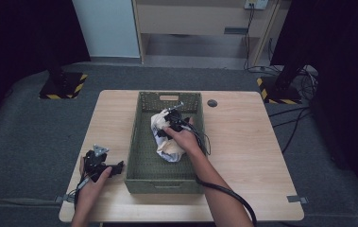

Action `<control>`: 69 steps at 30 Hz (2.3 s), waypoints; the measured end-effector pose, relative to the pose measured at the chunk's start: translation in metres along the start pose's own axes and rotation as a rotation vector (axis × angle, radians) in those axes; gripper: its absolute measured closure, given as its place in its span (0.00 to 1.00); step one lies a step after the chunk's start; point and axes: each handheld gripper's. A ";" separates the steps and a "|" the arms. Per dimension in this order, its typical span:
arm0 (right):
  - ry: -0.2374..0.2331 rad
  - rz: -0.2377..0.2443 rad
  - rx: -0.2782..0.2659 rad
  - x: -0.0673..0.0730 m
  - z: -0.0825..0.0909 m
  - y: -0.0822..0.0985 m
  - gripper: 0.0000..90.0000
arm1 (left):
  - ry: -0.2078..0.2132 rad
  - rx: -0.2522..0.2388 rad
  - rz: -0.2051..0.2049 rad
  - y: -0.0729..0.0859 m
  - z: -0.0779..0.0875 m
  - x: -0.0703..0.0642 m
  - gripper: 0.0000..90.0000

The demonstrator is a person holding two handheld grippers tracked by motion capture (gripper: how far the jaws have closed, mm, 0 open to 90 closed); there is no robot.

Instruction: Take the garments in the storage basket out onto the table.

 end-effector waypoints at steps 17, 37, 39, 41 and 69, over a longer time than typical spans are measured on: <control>0.001 0.006 0.013 0.000 -0.004 0.003 0.06 | 0.000 0.001 -0.001 0.000 0.000 0.000 0.00; -0.004 -0.011 -0.027 -0.004 0.010 0.002 0.50 | 0.000 0.001 -0.001 0.000 0.000 0.000 0.00; -0.001 -0.009 -0.033 -0.004 0.011 0.001 0.51 | 0.000 0.001 -0.001 0.000 0.000 0.000 0.00; 0.004 -0.007 -0.040 -0.003 0.013 0.000 0.51 | 0.000 0.001 -0.001 0.000 0.000 0.000 0.00; 0.028 0.003 -0.076 -0.004 0.023 -0.008 0.52 | 0.000 0.001 -0.001 0.000 0.000 0.000 0.00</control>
Point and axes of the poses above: each handheld gripper's, and its own axes: z roughly backward along the jaws, y roughly out of its underside, x roughly to its left, and after that the axes turned 14 degrees about -x, right-handed
